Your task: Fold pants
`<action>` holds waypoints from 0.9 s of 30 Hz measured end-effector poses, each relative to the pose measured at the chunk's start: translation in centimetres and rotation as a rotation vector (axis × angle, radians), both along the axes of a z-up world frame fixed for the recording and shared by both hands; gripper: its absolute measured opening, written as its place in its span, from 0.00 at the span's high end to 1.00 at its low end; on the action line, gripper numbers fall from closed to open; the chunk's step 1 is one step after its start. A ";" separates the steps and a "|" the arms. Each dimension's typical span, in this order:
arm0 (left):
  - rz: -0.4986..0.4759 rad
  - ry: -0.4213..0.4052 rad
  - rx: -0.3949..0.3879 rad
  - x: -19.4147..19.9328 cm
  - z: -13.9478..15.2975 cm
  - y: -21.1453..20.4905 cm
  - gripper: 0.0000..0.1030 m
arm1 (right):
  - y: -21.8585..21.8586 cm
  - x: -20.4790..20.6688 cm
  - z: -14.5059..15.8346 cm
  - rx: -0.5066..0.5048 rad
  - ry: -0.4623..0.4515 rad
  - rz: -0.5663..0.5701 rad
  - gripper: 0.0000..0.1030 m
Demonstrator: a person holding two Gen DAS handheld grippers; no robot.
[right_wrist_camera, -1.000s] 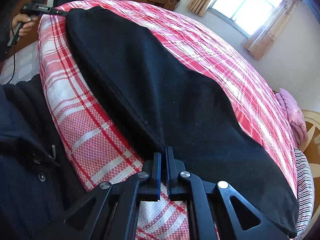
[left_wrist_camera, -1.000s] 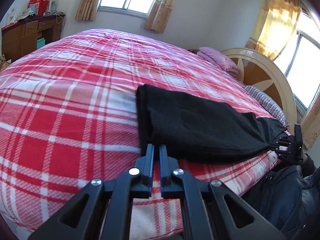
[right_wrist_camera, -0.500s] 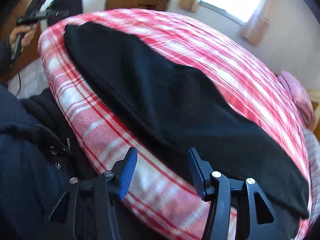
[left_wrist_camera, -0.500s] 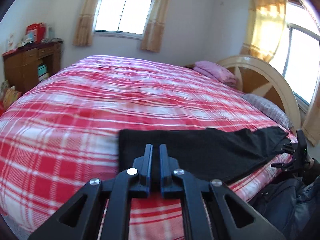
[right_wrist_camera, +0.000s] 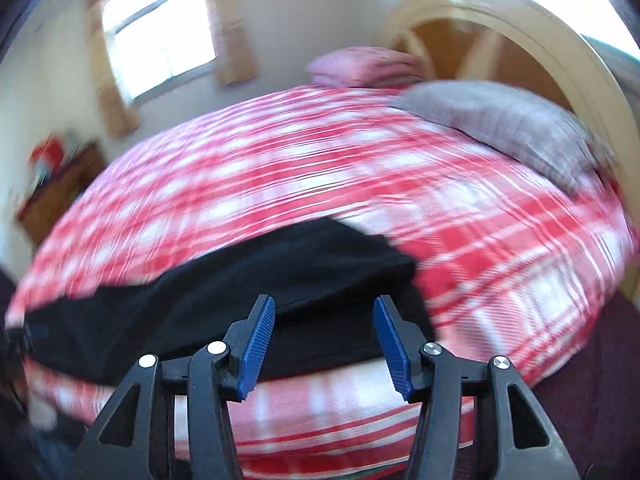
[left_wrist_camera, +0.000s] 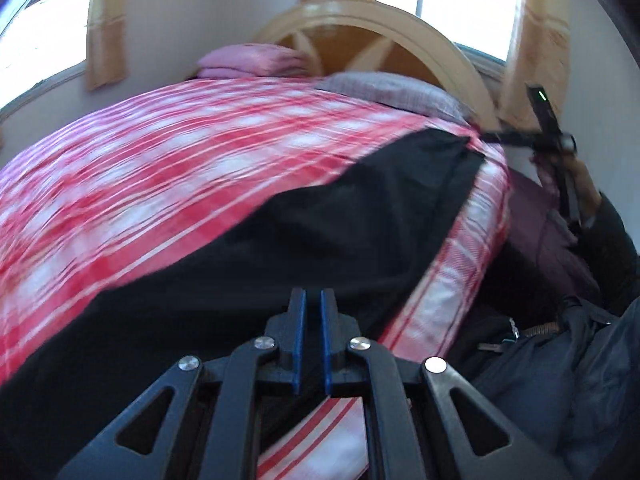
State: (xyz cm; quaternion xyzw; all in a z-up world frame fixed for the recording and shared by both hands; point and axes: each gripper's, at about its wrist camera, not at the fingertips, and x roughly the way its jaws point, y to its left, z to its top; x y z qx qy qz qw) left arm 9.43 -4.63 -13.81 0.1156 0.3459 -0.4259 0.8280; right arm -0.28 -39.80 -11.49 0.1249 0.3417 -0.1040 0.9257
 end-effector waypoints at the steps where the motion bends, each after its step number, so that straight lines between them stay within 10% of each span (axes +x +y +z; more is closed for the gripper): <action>1: -0.048 -0.015 0.027 -0.3 -0.1 -2.4 0.93 | -1.2 0.0 -0.2 0.027 0.002 -0.042 0.48; 6: -0.211 -0.066 0.132 -1.7 -1.7 -10.0 0.93 | -4.5 -0.4 -1.1 0.173 -0.008 -0.095 0.48; 20: -0.223 -0.033 0.198 -2.3 -4.2 -11.2 0.87 | -6.1 0.5 -2.8 0.242 0.010 -0.129 0.48; 27: -0.215 -0.060 0.103 -3.4 -2.2 -9.9 0.56 | -5.8 0.7 -3.2 0.228 0.017 -0.128 0.48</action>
